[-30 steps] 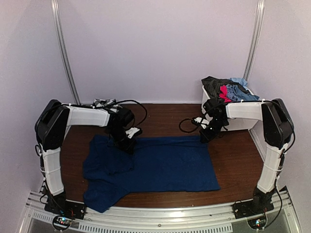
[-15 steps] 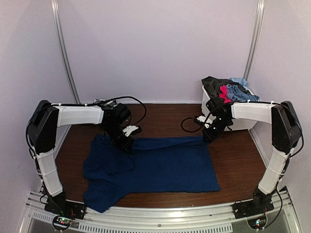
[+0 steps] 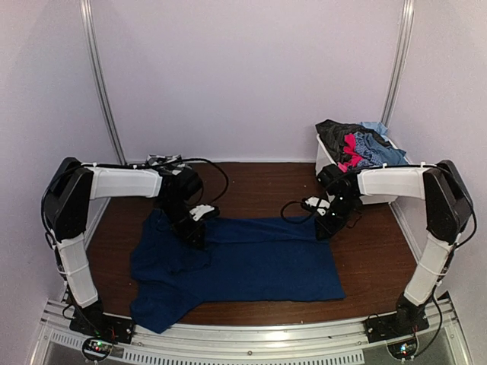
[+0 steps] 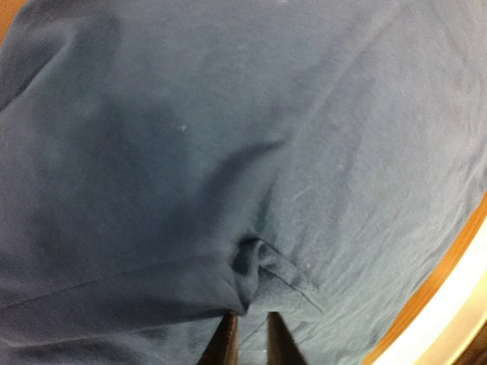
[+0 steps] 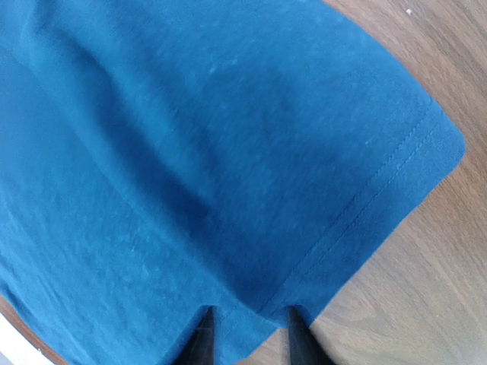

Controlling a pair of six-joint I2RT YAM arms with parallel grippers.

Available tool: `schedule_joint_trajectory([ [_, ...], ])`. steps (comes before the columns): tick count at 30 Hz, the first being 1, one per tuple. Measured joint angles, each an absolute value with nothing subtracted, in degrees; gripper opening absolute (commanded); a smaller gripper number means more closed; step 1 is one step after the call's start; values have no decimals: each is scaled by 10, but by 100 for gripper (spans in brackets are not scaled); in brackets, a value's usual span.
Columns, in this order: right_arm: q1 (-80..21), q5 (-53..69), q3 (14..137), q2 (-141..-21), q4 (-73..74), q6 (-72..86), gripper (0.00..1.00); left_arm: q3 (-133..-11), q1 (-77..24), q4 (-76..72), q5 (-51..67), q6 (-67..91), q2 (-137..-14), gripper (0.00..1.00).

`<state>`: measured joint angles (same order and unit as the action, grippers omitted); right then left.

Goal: Fold and stack the mixed laundry pile
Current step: Fold the flattened T-shirt at the center of the board, then adjust the 1/3-folded T-shirt at the center of the board.

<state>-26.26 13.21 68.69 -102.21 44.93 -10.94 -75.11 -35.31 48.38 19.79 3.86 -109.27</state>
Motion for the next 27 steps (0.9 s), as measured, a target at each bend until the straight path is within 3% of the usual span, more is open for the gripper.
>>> schedule_joint_trajectory([
  [3,-263,137,688,-1006,463,-103,53,-749,-338,481,220,50,-1085,41],
  [8,-257,134,728,-988,466,-89,45,-748,-239,451,254,111,-1025,41],
  [15,-250,96,882,-1111,456,-89,43,-741,-82,393,230,205,-991,40],
  [27,-239,87,944,-1219,467,-125,45,-730,-44,368,200,267,-1063,43],
])
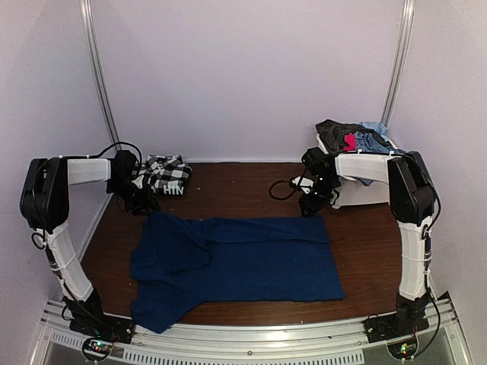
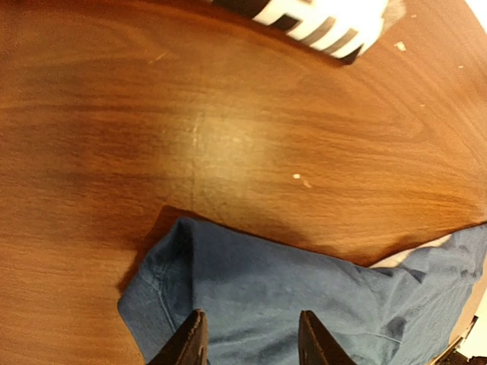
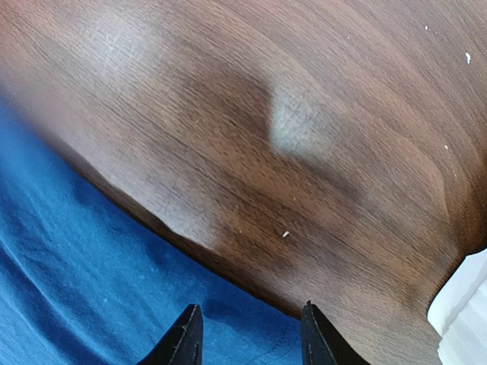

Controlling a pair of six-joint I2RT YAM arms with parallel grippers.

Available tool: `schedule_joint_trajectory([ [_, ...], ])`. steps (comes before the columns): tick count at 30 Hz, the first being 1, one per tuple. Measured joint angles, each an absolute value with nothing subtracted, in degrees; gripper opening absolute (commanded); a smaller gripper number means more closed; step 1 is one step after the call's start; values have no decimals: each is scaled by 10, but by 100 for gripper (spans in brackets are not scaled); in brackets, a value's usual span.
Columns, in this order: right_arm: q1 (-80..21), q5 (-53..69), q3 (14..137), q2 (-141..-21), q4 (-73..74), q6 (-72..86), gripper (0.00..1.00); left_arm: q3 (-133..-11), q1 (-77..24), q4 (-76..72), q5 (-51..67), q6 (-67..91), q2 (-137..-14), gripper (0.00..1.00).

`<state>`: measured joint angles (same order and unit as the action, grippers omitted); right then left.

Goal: Fold and stack the mixed laundry pile
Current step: Adjust the 1/3-folded T-shirt at the center of the board.

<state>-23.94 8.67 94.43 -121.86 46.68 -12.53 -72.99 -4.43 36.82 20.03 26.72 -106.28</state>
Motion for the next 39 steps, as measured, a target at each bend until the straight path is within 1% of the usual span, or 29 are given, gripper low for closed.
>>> schedule_joint_trajectory([
  [6,-237,87,938,-1218,468,-138,45,-730,-43,364,195,274,-1082,44],
  [9,-237,86,921,-1218,465,-142,40,-730,-42,360,194,276,-1086,43],
  [13,-237,85,914,-1218,465,-147,30,-730,-42,356,193,280,-1095,40],
  [15,-237,83,914,-1218,465,-148,22,-730,-42,354,194,283,-1101,33],
  [19,-237,76,914,-1219,465,-146,1,-729,-41,346,192,290,-1112,11],
  [20,-237,74,914,-1219,464,-146,0,-729,-41,345,191,291,-1112,4],
  [21,-237,71,914,-1219,465,-147,0,-729,-40,345,189,292,-1113,0],
  [30,-237,-1,903,-1216,447,-102,0,-710,6,339,171,295,-1108,0],
  [35,-237,-27,905,-1215,430,-69,0,-724,10,338,171,295,-1108,0],
  [36,-237,-32,913,-1216,431,-62,4,-728,9,337,171,295,-1110,0],
  [37,-237,-37,925,-1219,432,-57,14,-732,9,333,171,295,-1112,1],
  [38,-237,-41,939,-1222,433,-55,26,-736,9,330,171,295,-1114,9],
  [39,-237,-44,956,-1227,433,-50,33,-741,9,327,172,295,-1118,17],
])
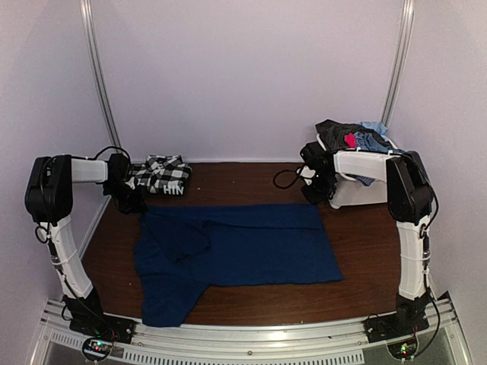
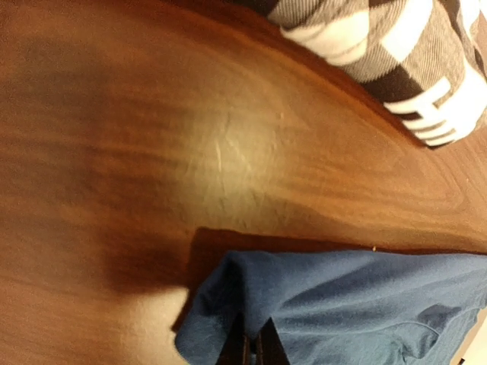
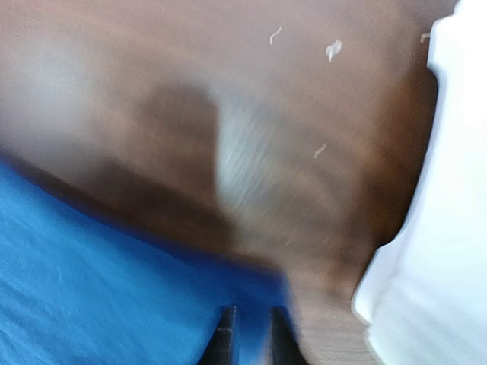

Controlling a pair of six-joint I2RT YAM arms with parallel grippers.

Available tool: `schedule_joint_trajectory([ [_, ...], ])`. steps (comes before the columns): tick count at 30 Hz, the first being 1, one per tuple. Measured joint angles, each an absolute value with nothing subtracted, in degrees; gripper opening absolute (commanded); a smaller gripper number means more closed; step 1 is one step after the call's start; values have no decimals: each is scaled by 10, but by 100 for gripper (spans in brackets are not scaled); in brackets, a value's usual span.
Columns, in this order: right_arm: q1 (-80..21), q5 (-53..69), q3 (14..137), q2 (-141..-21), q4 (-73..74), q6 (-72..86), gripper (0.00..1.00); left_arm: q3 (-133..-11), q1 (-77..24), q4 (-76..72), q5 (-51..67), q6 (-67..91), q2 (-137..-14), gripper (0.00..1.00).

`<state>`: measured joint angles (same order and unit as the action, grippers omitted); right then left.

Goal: Fold and stack the mixed laundry pile
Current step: Adjust the 1/3-folded T-shirt at the center of the board.

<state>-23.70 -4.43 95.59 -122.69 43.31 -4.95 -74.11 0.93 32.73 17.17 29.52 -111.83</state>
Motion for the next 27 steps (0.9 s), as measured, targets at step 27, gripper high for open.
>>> schedule_joint_trajectory([
  [27,-248,145,920,-1190,476,-38,38,-633,-102,390,177,266,-1021,34],
])
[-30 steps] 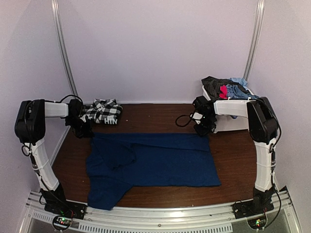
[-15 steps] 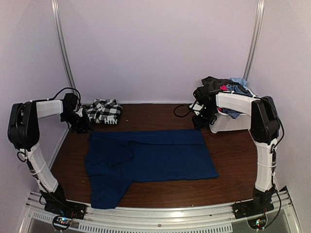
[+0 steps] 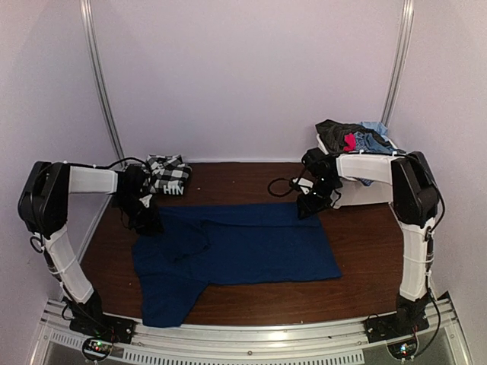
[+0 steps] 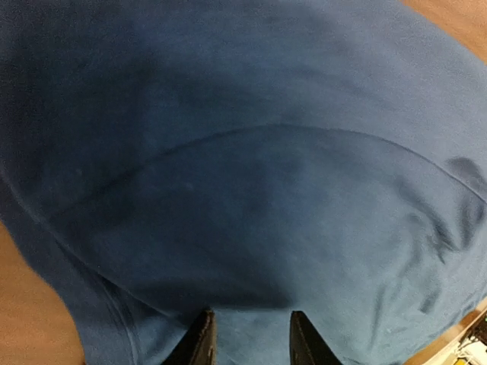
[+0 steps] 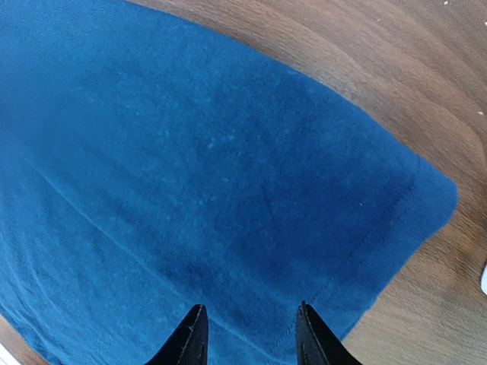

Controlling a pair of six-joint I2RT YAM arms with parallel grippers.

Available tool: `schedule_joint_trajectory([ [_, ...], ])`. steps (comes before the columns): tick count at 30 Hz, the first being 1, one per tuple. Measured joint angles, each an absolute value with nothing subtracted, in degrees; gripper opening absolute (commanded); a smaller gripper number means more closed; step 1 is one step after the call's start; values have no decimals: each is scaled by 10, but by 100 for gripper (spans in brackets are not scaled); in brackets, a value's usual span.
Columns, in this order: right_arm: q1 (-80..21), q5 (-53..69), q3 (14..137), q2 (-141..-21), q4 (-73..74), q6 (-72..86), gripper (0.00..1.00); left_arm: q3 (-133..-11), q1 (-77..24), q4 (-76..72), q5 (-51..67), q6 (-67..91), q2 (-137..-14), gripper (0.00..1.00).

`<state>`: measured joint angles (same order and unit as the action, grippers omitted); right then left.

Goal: Fold and stack the mixed laundry pile
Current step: Pick up the 1/3-folded T-shirt from the center of the board.

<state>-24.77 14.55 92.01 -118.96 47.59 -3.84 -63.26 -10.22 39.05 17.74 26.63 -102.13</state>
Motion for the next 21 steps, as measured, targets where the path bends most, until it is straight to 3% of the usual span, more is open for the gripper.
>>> schedule_joint_trajectory([
  [7,-248,145,944,-1241,456,-22,37,-697,-79,383,170,277,-1098,32],
  [14,-246,125,1087,-1331,469,-9,41,-840,-43,373,176,274,-1197,37],
  [18,-246,122,1121,-1341,495,-10,45,-842,-37,375,175,264,-1190,39],
  [21,-246,132,1074,-1295,496,-11,46,-796,-38,384,176,258,-1137,39],
])
